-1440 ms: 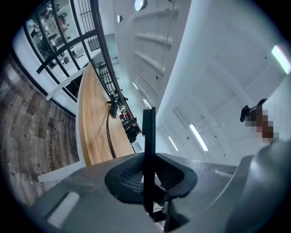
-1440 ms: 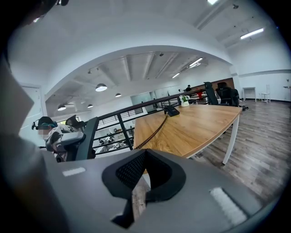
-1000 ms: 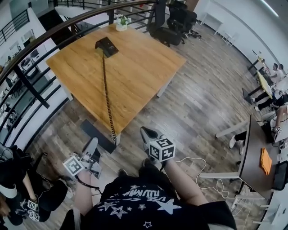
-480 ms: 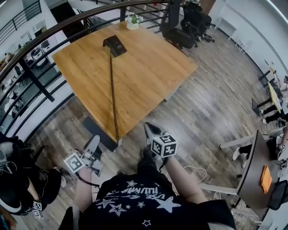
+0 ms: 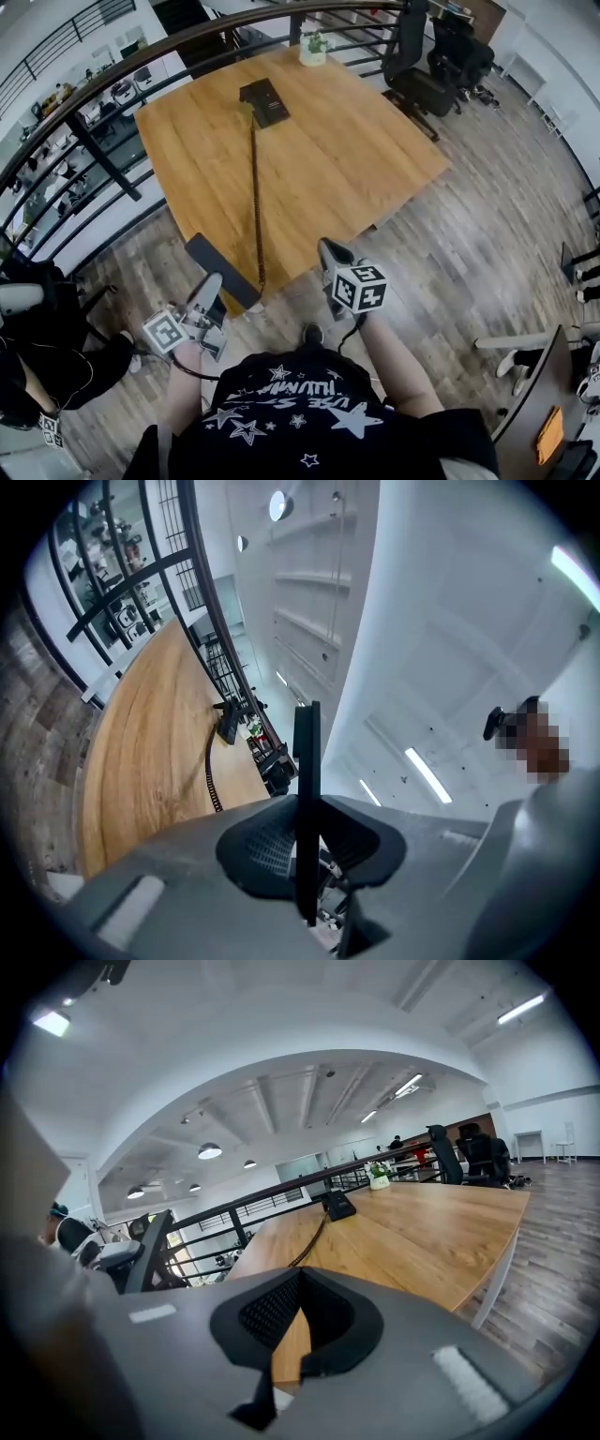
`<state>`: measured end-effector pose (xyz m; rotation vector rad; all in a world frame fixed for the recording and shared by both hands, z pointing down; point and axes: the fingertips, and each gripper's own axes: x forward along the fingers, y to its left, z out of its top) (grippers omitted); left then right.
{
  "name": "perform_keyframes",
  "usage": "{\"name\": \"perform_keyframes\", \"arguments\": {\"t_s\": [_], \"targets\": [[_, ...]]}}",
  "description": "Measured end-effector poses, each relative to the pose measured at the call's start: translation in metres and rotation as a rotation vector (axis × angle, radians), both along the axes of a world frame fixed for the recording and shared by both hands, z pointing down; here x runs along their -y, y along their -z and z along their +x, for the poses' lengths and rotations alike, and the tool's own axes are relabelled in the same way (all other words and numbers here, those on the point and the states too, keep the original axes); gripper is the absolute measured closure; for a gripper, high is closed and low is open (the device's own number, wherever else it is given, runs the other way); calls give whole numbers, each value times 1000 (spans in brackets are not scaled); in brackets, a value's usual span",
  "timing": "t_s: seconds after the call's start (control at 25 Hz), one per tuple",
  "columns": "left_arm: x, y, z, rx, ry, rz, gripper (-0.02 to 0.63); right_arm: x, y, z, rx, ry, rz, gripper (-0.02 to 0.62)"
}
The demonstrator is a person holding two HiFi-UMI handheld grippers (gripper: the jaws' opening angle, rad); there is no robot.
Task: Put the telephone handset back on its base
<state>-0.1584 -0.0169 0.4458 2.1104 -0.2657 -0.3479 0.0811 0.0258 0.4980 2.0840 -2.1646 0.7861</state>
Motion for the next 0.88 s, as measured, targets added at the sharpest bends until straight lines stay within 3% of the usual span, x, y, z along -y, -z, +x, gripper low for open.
{"name": "perform_keyframes", "arguments": {"t_s": [0.28, 0.48, 0.88], "targets": [[-5, 5, 54, -7, 64, -5, 529, 9, -4, 50, 38, 81, 1, 594], [-16, 5, 72, 23, 100, -11, 529, 13, -14, 69, 54, 123, -13, 594], [6, -6, 63, 40, 129, -64, 529, 51, -37, 50, 141, 164, -67, 594]]}}
